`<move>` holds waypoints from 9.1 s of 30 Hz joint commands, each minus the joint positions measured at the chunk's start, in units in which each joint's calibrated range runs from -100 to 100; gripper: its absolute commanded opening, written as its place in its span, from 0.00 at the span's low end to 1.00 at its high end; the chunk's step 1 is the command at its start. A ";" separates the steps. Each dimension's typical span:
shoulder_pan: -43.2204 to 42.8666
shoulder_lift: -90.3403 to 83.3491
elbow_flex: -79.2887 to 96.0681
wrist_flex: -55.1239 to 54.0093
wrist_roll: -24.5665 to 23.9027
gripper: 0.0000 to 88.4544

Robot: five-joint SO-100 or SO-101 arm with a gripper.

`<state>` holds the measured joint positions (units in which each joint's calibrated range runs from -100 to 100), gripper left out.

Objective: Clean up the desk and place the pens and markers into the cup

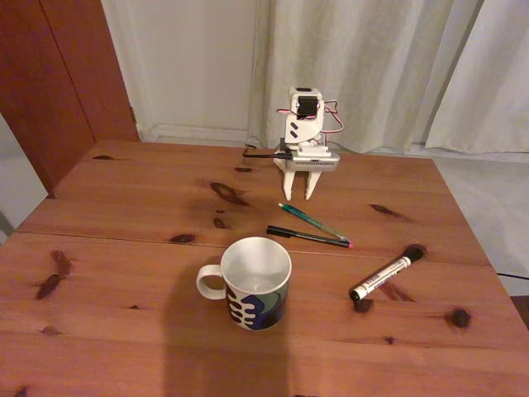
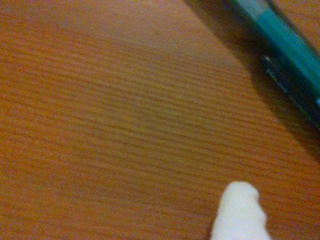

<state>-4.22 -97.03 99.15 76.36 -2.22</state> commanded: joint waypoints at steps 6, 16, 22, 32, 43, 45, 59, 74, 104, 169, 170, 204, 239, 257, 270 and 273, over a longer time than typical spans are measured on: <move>-0.33 0.01 0.40 0.76 0.44 0.19; -0.97 0.01 0.49 0.76 0.44 0.19; -0.89 0.01 0.49 0.59 0.44 0.19; 1.52 2.08 -8.98 -0.96 -0.03 0.19; 1.93 30.05 -31.70 -6.81 -5.95 0.19; 1.84 36.92 -36.39 -10.25 -8.20 0.19; -4.11 78.62 -72.73 -23.67 -18.00 0.19; -19.63 89.05 -84.99 -20.57 -30.15 0.19; -16.01 91.12 -82.11 -20.83 -37.96 0.12; -24.93 137.29 -119.08 -21.18 -51.84 0.01; -24.53 137.29 -119.08 -21.18 -51.73 0.01; -14.56 115.45 -130.44 -23.84 -52.15 0.01; 2.49 93.60 -116.01 -33.13 -83.32 0.01; 3.13 94.18 -88.87 -64.96 -88.14 0.01; 2.89 94.10 -78.05 -74.42 -87.56 0.01; 2.89 94.01 -76.97 -75.71 -87.51 0.01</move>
<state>-0.99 -1.02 22.29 3.19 -89.94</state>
